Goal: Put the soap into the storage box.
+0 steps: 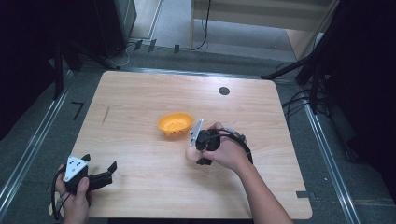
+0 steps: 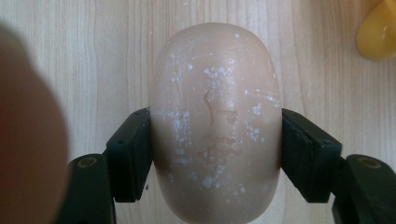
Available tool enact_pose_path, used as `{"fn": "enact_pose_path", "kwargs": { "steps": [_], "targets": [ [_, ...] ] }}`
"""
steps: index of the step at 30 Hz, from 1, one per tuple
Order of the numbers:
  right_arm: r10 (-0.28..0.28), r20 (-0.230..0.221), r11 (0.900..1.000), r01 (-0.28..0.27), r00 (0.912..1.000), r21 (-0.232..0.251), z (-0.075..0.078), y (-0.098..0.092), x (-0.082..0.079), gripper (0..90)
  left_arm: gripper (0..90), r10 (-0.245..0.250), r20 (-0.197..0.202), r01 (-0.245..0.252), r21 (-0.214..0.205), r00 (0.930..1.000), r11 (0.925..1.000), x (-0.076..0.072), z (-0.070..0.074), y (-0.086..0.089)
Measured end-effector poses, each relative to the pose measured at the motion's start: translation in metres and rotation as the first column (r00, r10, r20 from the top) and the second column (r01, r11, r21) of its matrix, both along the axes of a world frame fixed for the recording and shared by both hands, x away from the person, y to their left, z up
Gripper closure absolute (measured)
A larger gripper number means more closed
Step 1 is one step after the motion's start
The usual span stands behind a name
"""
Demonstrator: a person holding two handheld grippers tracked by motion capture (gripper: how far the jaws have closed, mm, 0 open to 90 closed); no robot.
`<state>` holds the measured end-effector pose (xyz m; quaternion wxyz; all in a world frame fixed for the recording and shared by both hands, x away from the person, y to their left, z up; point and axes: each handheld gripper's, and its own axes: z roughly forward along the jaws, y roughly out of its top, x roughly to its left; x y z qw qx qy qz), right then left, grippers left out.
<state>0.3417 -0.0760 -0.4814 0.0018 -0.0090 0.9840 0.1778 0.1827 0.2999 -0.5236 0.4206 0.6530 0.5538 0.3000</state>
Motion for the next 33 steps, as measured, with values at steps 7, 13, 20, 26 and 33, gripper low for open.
{"fn": "enact_pose_path", "kwargs": {
  "steps": [7,13,20,26,33],
  "targets": [
    [0.018,0.002,0.9998,-0.018,0.9998,-0.013,0.008,0.008,0.008,33.4,0.0,-0.003,-0.002,0.003,0.003,1.0000,1.0000,0.000,0.000,0.000],
    [0.033,0.006,0.9993,-0.033,0.9994,-0.020,0.016,0.016,0.014,33.3,0.0,-0.003,-0.006,0.003,0.002,1.0000,1.0000,0.000,0.000,0.000],
    [0.059,0.016,0.9982,-0.059,0.9981,-0.012,0.020,0.024,0.023,33.3,0.0,-0.006,-0.005,0.006,0.008,1.0000,1.0000,0.001,0.000,-0.001],
    [0.064,0.014,0.9979,-0.064,0.9978,-0.012,0.024,0.030,0.030,33.3,0.0,-0.012,-0.003,0.012,0.022,0.9999,0.9997,0.000,0.000,-0.002],
    [0.083,0.023,0.9965,-0.082,0.9963,-0.017,0.030,0.037,0.037,33.3,0.0,-0.011,-0.003,0.011,0.019,0.9999,0.9998,0.000,0.000,-0.002]
  ]
}}
